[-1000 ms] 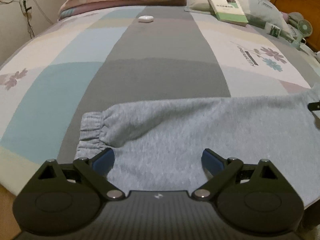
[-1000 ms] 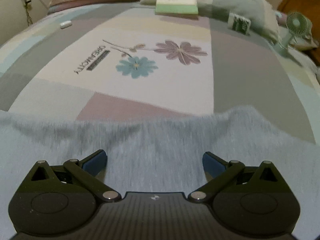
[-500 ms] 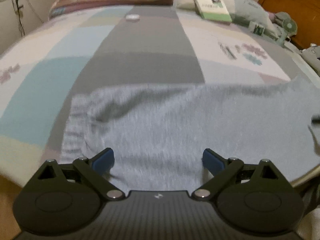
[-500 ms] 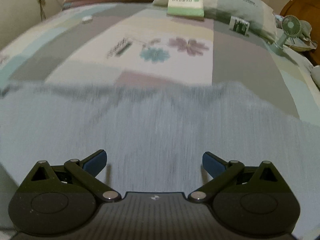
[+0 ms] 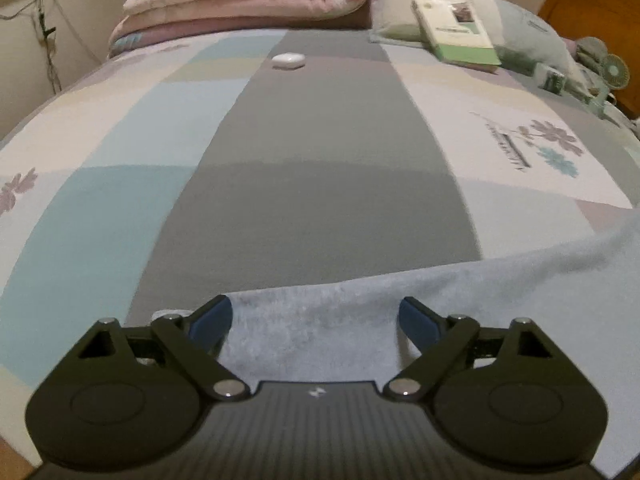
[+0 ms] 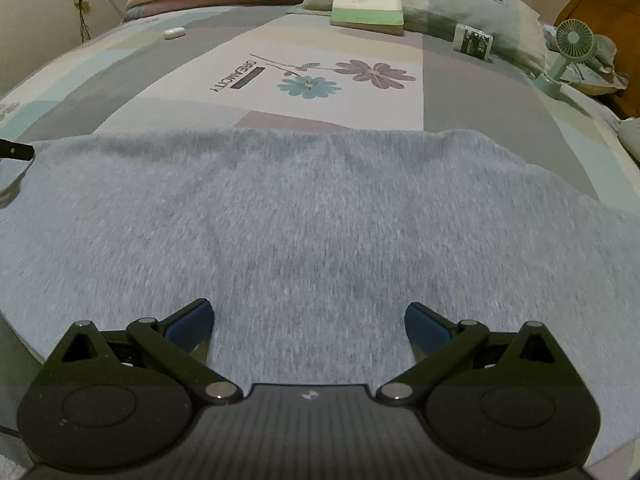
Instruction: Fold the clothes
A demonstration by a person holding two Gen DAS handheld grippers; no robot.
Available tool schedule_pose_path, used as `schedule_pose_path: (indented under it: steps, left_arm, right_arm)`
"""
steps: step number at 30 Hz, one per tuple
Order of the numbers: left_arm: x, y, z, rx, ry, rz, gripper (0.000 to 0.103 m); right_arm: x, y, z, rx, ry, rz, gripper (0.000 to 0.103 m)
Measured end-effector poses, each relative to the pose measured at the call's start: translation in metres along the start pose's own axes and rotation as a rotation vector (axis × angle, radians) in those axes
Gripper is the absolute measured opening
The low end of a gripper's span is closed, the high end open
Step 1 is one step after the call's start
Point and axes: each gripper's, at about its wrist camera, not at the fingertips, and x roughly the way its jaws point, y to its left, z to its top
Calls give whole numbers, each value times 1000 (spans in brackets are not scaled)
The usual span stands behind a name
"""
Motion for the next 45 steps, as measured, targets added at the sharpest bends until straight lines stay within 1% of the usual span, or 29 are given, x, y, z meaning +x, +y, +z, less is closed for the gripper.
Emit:
schedule_pose_path:
  steps: [2, 5, 8, 10, 11, 14, 16, 18, 20, 24, 26, 29, 30, 32, 34, 36, 38, 40, 41, 42, 44, 45]
  left_arm:
    - [-13, -14, -4, 44, -13, -42, 91]
    - [-25, -35, -9, 82, -15, -189, 91]
    - [-18, -51, -10, 89, 1, -331, 92]
    - [-6, -58, -8, 78, 17, -372, 92]
    - [0, -60, -6, 73, 11, -370, 92]
    - [15, -63, 1, 74, -12, -280, 91]
    - [15, -57, 8, 48, -6, -263, 91]
    - [6, -52, 11, 45, -14, -235, 91]
    - [-14, -52, 7, 90, -57, -217, 91]
    - [-43, -43, -16, 135, -62, -211, 92]
    - [-50, -39, -35, 146, -47, -176, 92]
    - [-51, -30, -64, 110, -1, -110, 92]
    - [-50, -25, -73, 76, 16, -105, 92]
    - [-55, -18, -89, 27, 5, -107, 92]
    - [-64, -19, -93, 48, 16, -104, 94]
    - [-70, -25, -90, 88, 21, -73, 94]
    - [-75, -31, -81, 115, -14, -81, 94]
    - [-75, -37, -72, 110, -43, -114, 94]
    - [-72, -42, -69, 107, -45, -135, 94]
    - [-70, -47, -65, 104, -46, -159, 94]
    - [-67, -59, -61, 91, -33, -237, 94]
    - [-63, -61, -61, 82, -16, -269, 94]
  right_arm:
    - [0, 1, -1, 1, -9, -2, 103]
    - [0, 2, -1, 4, -17, -5, 103]
    - [0, 2, -2, 4, -21, -4, 103]
    - [0, 2, -3, 3, -29, -4, 103]
    - [0, 2, -4, 3, -33, -4, 103]
    - [0, 2, -5, 5, -44, -6, 103]
    - [0, 3, -5, 6, -43, -9, 103]
    - [0, 3, -5, 10, -45, -11, 103]
    - [0, 4, -5, 13, -48, -14, 103]
    - [0, 5, -5, 20, -52, -19, 103]
    - [0, 5, -5, 24, -54, -22, 103]
    - [-1, 6, -4, 28, -49, -29, 103]
    - [-1, 7, -4, 29, -48, -32, 103]
    - [-1, 7, -4, 30, -46, -35, 103]
    - [-1, 8, -4, 31, -45, -37, 103]
    - [-1, 8, -3, 32, -43, -39, 103]
    - [-1, 8, -3, 33, -43, -41, 103]
    - [-1, 9, -3, 34, -41, -45, 103]
    - [-1, 9, -3, 34, -41, -47, 103]
    - [-2, 10, -3, 34, -39, -49, 103]
    - [-1, 10, -2, 34, -32, -48, 103]
    - [-1, 10, -2, 35, -29, -47, 103]
